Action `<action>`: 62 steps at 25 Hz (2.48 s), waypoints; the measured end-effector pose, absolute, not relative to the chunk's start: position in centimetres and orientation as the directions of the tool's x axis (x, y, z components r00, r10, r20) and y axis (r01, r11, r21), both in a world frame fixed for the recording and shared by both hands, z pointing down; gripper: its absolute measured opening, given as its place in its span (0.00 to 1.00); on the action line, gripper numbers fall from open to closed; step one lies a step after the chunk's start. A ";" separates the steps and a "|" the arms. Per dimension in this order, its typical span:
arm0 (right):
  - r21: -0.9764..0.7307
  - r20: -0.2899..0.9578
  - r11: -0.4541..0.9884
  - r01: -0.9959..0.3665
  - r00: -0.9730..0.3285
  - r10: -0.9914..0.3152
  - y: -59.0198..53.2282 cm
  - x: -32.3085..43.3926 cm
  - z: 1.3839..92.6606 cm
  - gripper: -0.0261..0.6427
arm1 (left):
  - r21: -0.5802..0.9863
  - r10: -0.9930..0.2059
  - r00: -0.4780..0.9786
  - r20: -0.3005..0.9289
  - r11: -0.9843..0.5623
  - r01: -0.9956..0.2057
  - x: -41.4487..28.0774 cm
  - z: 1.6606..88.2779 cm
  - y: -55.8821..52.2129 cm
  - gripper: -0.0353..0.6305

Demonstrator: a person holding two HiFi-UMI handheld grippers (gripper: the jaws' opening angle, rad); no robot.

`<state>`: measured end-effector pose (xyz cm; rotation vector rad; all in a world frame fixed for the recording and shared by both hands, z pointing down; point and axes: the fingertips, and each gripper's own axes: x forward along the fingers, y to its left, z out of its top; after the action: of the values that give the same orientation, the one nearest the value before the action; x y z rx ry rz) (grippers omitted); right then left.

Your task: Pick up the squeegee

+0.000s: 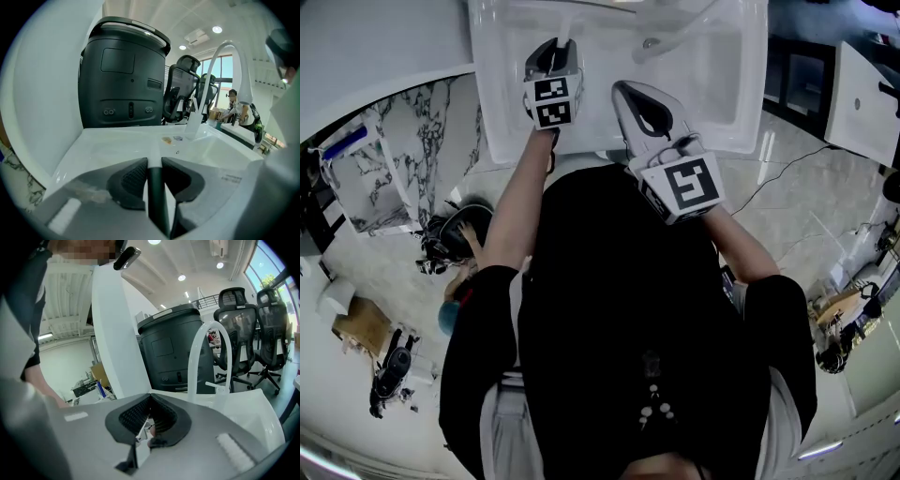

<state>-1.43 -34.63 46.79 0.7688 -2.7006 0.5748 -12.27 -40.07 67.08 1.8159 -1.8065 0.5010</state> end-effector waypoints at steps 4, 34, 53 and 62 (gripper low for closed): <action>-0.297 0.366 0.765 -0.572 -0.808 -0.462 -33.8 -2.0 46.4 0.04 | 0.109 -0.822 0.039 0.568 0.028 -0.994 -13.0 65.0 -38.9 0.21; -0.231 0.255 0.678 -0.698 -0.716 -0.650 -20.4 -2.6 43.1 0.04 | 0.067 -0.937 0.055 0.345 -0.033 -0.997 -15.7 50.4 -23.5 0.21; -0.158 0.113 0.659 -0.736 -0.676 -0.728 -19.0 -2.0 36.1 0.04 | 0.026 -0.984 0.113 0.138 -0.111 -0.994 -15.5 38.8 -21.7 0.21; -0.133 0.075 0.645 -0.752 -0.657 -0.750 -19.2 -1.3 33.8 0.04 | 0.016 -0.991 0.114 0.069 -0.113 -0.993 -15.5 34.6 -21.8 0.21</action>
<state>-1.32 -19.21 33.78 1.2956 -2.8375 0.2385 -15.50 -21.81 34.61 2.3008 -2.0527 0.0630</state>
